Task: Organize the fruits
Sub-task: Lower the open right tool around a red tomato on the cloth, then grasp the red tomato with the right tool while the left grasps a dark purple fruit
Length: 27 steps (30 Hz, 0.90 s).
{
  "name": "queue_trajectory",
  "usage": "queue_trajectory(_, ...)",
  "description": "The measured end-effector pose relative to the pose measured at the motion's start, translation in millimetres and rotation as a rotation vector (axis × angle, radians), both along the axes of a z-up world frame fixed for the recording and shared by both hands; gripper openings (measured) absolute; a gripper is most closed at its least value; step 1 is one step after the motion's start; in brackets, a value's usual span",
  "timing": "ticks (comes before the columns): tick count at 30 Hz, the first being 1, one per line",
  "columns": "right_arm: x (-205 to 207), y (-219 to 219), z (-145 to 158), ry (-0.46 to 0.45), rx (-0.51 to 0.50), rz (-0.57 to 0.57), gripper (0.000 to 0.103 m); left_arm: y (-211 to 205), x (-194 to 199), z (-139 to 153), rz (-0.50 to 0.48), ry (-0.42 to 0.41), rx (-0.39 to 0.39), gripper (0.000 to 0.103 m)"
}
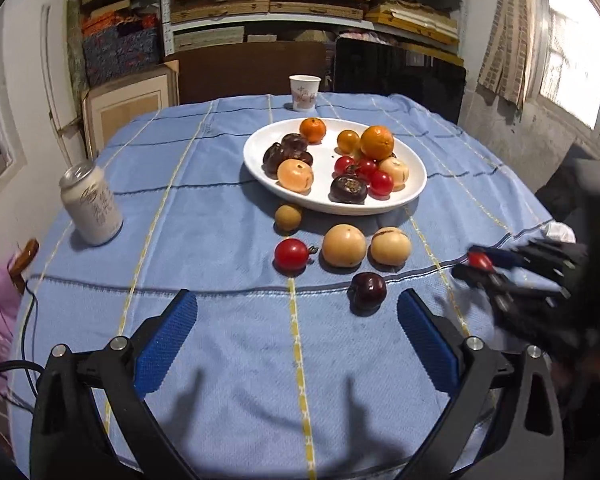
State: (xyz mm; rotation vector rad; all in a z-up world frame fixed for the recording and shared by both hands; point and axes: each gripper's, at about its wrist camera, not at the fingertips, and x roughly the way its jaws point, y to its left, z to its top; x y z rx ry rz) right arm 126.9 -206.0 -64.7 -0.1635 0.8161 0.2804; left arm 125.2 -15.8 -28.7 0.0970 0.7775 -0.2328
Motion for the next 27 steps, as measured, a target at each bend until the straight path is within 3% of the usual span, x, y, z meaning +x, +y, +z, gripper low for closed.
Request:
queue_trajectory(5,-37,-5,0,-0.001,0.024,0.006,0.028,-40,17,-19,-0.071,0.031,0.072,0.098)
queue_trajectory(9,-51,-12,-2,-0.018,0.021,-0.016,0.028,-59,29,-38,-0.072,0.065,0.09,0.098)
queue_trajectory(13,-53,-20,-5,-0.016,0.03,-0.034,0.029,-64,37,-51,-0.066,0.108,0.094,0.085)
queue_trajectory(16,-54,-21,-8,-0.015,0.041,-0.033,0.029,-63,40,-54,-0.044,0.104,0.096,0.084)
queue_trajectory(18,-54,-21,-9,-0.011,0.048,-0.028,0.029,-64,41,-54,-0.034,0.091,0.112,0.077)
queue_trajectory(20,-54,-20,-10,-0.01,0.05,-0.025,0.029,-66,44,-59,-0.041,0.108,0.119,0.059)
queue_trajectory(22,-54,-21,-10,-0.013,0.05,-0.027,0.029,-66,47,-65,-0.053,0.135,0.103,0.047)
queue_trajectory(25,-54,-23,-10,-0.011,0.059,-0.032,0.029,-64,42,-59,-0.062,0.112,0.081,0.028)
queue_trajectory(27,-54,-23,-9,-0.014,0.06,-0.034,0.029,-63,39,-56,-0.053,0.1,0.077,0.028)
